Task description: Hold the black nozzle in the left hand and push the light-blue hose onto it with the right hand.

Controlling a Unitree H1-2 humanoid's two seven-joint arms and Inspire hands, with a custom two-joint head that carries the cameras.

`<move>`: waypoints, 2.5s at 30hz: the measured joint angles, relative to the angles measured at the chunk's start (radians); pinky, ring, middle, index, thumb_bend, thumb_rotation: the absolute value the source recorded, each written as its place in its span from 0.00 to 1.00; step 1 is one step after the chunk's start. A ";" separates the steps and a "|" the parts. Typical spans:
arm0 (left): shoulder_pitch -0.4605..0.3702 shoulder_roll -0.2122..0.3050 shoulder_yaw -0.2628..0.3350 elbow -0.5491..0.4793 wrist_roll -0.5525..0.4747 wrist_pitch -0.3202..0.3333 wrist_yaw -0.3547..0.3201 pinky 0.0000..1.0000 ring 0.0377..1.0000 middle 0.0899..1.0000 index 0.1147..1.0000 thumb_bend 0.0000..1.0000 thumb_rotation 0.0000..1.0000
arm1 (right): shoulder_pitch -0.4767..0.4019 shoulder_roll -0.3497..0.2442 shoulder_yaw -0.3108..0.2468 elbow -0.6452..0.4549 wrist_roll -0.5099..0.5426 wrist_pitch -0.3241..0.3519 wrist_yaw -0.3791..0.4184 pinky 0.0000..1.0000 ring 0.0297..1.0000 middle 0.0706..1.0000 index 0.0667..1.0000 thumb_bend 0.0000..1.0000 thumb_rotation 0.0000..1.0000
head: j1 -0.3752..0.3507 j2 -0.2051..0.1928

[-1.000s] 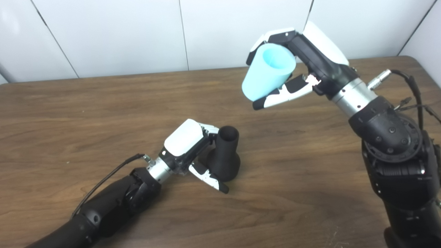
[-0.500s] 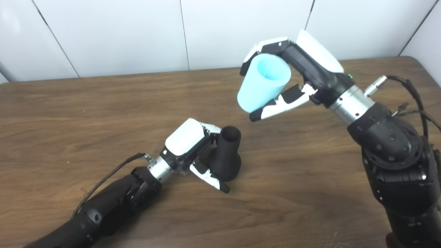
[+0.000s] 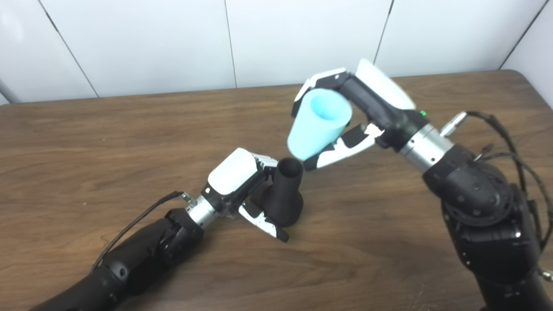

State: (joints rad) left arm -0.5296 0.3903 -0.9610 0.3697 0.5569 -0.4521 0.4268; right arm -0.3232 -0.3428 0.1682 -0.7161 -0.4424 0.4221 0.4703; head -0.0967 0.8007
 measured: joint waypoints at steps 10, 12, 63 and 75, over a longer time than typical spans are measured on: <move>0.003 0.002 0.005 -0.006 0.000 0.000 -0.010 0.40 0.48 0.44 0.41 0.52 0.00 | 0.038 0.018 0.025 0.043 -0.005 -0.030 -0.001 0.12 0.16 0.38 0.50 0.52 0.00 | 0.008 0.008; 0.004 0.003 0.006 -0.008 0.000 0.000 -0.013 0.40 0.48 0.44 0.41 0.52 0.00 | 0.047 0.025 0.030 0.048 -0.005 -0.033 -0.001 0.10 0.14 0.42 0.46 0.52 0.00 | 0.011 0.011; 0.029 0.017 0.036 -0.045 0.009 0.000 -0.059 0.39 0.48 0.44 0.41 0.52 0.00 | 0.103 0.085 0.064 0.134 -0.116 -0.231 -0.080 0.07 0.11 0.43 0.45 0.53 0.00 | 0.014 0.009; 0.033 0.017 0.040 -0.048 0.036 0.000 -0.075 0.39 0.48 0.44 0.41 0.52 0.00 | 0.114 0.088 0.070 0.128 -0.090 -0.192 -0.035 0.09 0.13 0.43 0.45 0.53 0.00 | 0.011 0.009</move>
State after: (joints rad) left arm -0.4967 0.4069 -0.9212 0.3214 0.5933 -0.4517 0.3518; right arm -0.2089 -0.2552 0.2384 -0.5879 -0.5322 0.2298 0.4352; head -0.0859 0.8099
